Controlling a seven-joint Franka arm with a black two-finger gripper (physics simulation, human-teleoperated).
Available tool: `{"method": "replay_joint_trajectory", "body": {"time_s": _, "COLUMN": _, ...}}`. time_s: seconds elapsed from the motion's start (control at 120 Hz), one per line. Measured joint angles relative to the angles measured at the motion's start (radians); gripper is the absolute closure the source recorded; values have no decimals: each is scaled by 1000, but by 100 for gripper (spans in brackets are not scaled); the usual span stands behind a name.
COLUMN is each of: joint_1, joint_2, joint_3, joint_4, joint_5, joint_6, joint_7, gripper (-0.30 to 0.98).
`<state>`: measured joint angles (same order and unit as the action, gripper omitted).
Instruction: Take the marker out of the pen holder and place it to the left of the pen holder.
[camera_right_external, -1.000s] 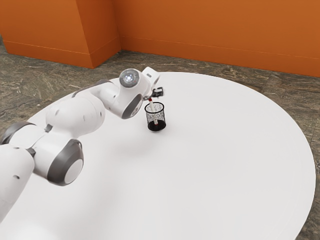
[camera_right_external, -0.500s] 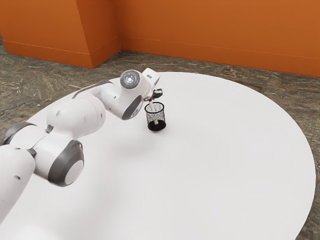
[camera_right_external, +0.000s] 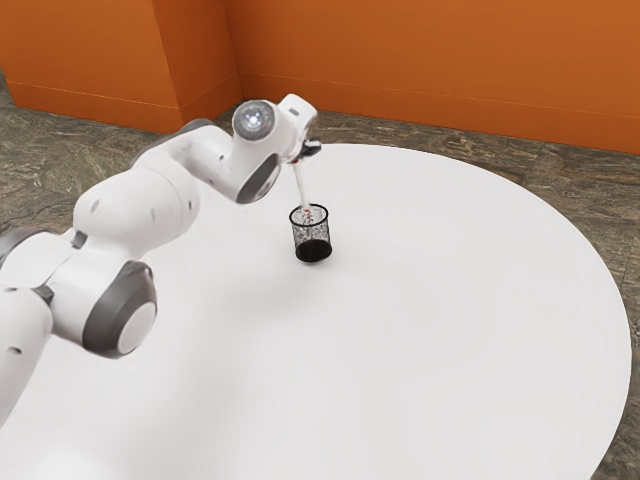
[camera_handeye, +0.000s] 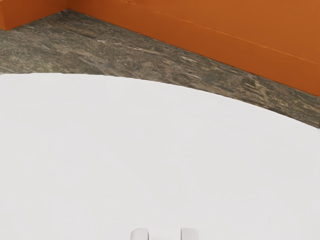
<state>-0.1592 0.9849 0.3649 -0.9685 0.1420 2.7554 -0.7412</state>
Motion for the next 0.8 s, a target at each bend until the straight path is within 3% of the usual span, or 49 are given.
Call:
{"method": "replay_joint_trajectory", "body": {"time_s": 0.342, "joint_1": -11, "joint_2": -217, "joint_3": -5, "joint_4": -93, "joint_5": 41, "joint_6": -187, "joint_7": -13, "gripper": 75}}
{"method": "replay_joint_trajectory", "body": {"time_s": 0.8, "joint_1": 23, "joint_2": -225, "joint_3": 24, "joint_4": -296, "joint_5": 44, "joint_6": -301, "joint_7": -24, "gripper": 75}}
